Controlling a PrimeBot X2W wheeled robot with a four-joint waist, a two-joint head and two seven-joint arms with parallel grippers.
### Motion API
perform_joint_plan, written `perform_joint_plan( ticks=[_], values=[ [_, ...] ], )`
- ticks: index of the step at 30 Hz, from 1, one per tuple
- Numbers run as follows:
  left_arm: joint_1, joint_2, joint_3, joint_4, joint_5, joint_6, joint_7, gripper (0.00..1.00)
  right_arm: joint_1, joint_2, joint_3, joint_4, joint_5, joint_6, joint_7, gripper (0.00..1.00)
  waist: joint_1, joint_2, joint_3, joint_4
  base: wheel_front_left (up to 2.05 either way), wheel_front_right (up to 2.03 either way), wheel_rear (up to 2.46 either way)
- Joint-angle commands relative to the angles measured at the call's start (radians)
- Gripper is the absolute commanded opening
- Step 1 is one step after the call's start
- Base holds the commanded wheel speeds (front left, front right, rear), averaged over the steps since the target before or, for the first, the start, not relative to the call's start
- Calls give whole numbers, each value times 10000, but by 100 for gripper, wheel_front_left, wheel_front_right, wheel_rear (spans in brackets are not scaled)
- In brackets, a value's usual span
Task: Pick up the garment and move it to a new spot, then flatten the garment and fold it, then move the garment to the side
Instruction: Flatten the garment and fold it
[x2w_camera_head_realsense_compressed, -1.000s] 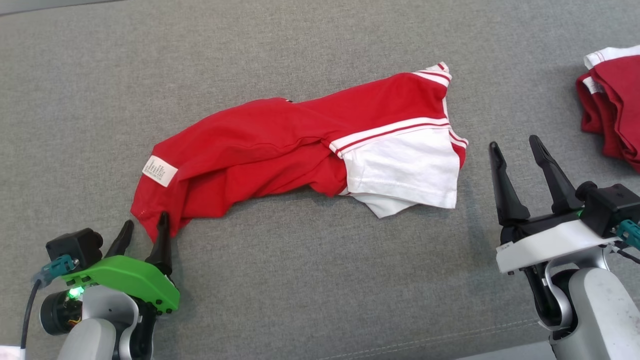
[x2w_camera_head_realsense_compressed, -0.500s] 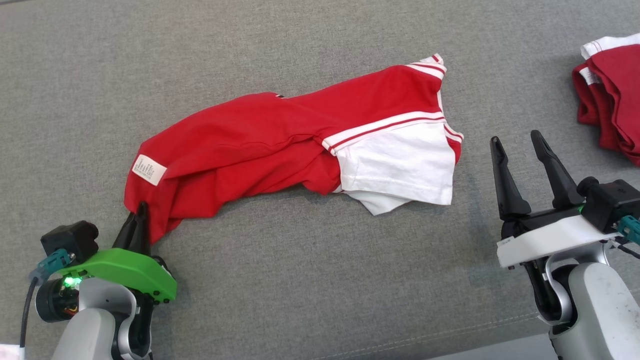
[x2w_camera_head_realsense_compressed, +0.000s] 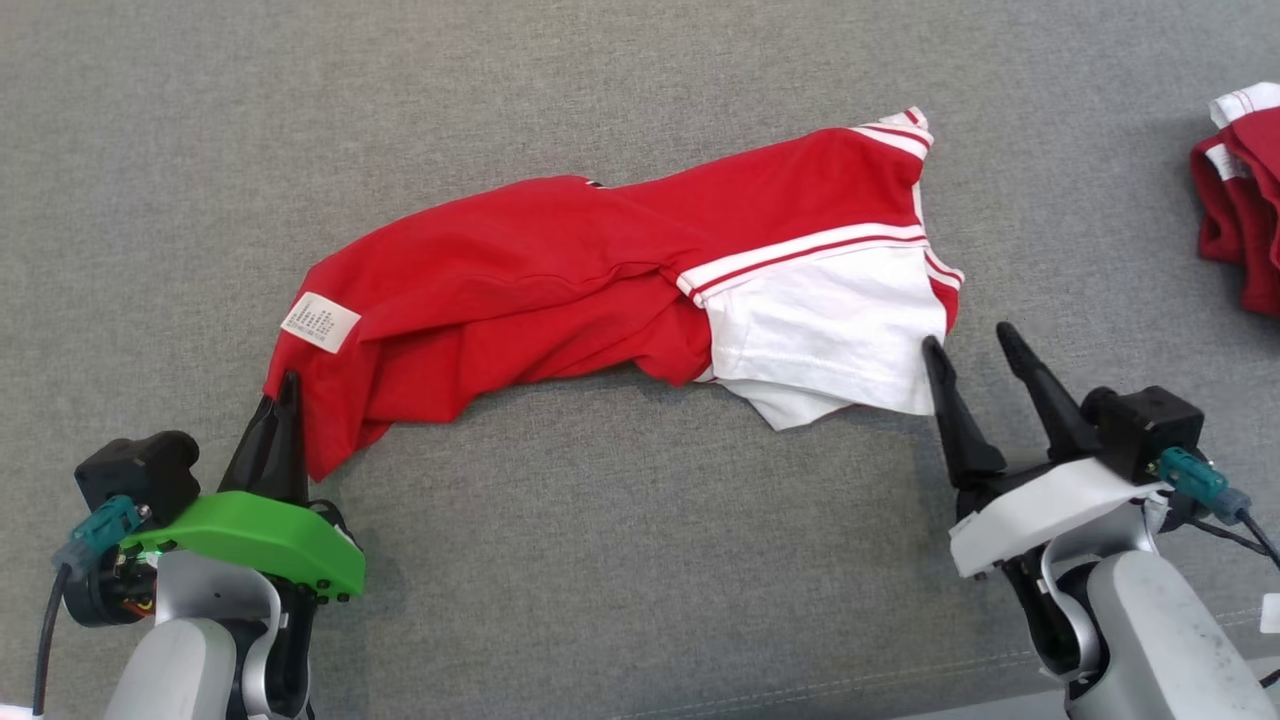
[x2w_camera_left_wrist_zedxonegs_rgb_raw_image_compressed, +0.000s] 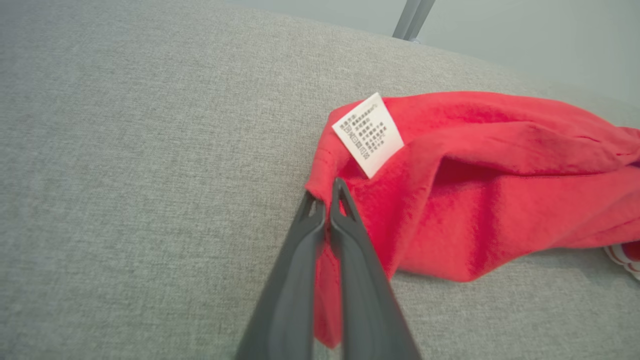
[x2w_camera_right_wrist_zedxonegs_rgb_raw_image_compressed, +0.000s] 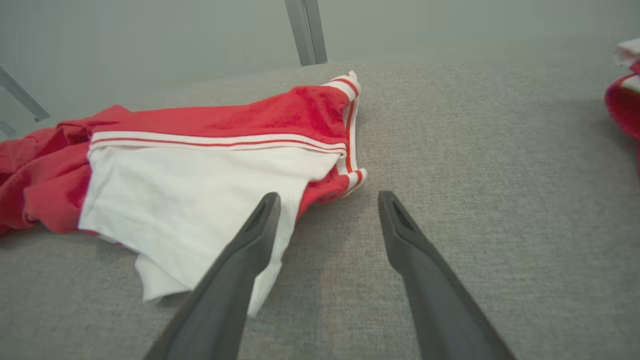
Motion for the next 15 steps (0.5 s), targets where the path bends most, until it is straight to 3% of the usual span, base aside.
perform_joint_plan(
  ticks=[1, 7, 8, 9, 10, 11, 15],
  values=[
    [77, 55, 2, -61, 48, 42, 48, 0, 37, 12, 78, 67, 68, -5, 15, 100, 0, 0, 72, 74, 0, 0, 0],
    [99, 106, -40, -288, 97, 127, 92, 0, 308, 132, 815, 292, 364, -5, 2, 100, 0, 0, 182, 108, 0, 0, 0],
    [102, 120, -34, -304, 99, 151, 85, 0, 321, 131, 867, 261, 391, -5, -14, 93, 0, 0, 193, 96, 0, 0, 0],
    [104, 133, -34, -320, 106, 166, 82, 0, 347, 145, 927, 237, 435, -5, 2, 49, 0, 0, 202, 85, 0, 0, 0],
    [103, 142, -46, -326, 120, 178, 76, 0, 356, 136, 983, 176, 434, -5, -16, 31, 0, 0, 203, 82, 0, 0, 0],
    [97, 155, -44, -348, 140, 183, 32, 0, 348, 114, 985, 81, 430, -5, -97, 0, 0, 0, 201, 80, 0, 0, 0],
    [42, 228, 51, -549, 238, 228, -190, 0, 416, -18, 832, -321, 325, -5, -62, 0, 0, 0, 148, 84, 0, 0, 0]
  ],
)
